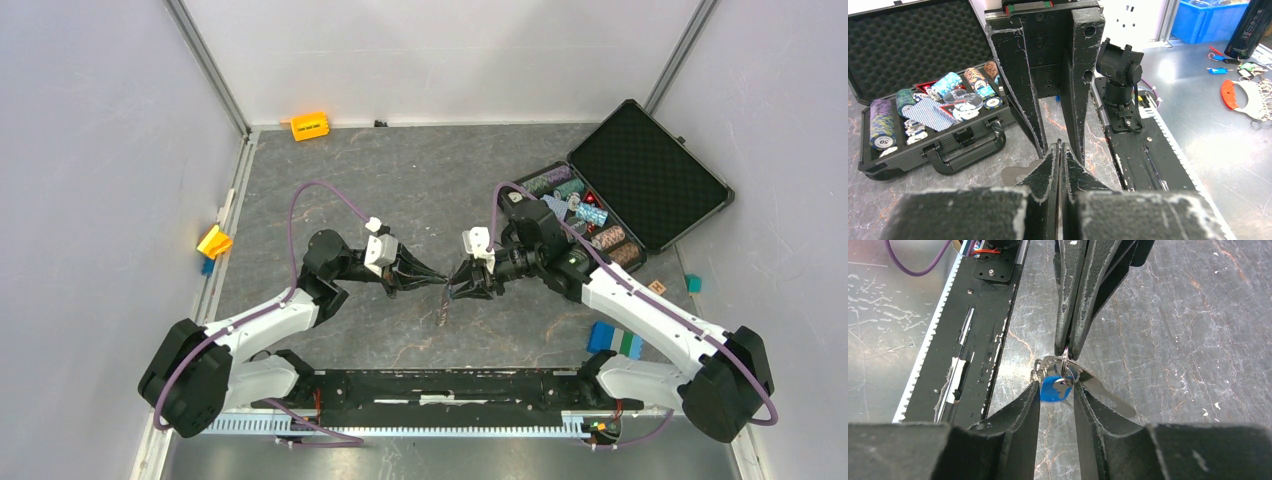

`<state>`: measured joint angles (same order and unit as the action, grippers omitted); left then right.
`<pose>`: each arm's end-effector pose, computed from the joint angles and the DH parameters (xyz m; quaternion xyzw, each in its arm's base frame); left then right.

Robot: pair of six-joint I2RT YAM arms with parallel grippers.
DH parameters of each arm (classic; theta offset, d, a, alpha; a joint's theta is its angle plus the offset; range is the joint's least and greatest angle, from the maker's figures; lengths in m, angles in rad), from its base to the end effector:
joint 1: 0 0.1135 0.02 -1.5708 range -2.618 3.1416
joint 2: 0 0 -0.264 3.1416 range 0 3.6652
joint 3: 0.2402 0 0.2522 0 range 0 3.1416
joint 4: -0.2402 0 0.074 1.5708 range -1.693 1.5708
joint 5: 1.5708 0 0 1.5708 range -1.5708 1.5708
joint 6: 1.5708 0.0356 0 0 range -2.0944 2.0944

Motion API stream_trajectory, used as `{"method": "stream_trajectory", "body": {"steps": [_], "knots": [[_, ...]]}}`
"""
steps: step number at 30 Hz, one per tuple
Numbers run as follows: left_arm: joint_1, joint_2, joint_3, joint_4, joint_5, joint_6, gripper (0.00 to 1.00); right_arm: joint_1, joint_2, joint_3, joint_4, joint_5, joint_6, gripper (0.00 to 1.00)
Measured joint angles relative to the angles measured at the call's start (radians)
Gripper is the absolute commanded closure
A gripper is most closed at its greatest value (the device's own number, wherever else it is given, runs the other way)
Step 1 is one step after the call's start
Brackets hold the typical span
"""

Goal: Put the keys on the keyring

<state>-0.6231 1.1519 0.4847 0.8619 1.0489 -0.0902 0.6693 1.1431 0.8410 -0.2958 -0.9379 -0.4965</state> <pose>0.1705 -0.1606 0.2680 0.5179 0.4284 -0.5314 0.5156 0.1710 0.1719 0.2846 -0.6105 0.5421 0.4340 0.3810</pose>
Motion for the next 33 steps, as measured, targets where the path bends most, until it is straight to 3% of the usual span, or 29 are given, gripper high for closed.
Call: {"method": "stream_trajectory", "body": {"steps": [9,16,33], "knots": [[0.0,0.0,0.0,0.0,0.0,0.0,0.98,0.0,0.001,0.0,0.006,-0.007,0.014,0.56],[0.0,0.0,0.0,0.0,0.0,0.0,0.98,0.0,0.015,0.0,0.019,-0.019,0.027,0.65],[0.0,-0.001,0.0,-0.002,0.0,0.0,0.98,0.0,0.017,0.0,0.002,-0.02,-0.004,0.69]]}}
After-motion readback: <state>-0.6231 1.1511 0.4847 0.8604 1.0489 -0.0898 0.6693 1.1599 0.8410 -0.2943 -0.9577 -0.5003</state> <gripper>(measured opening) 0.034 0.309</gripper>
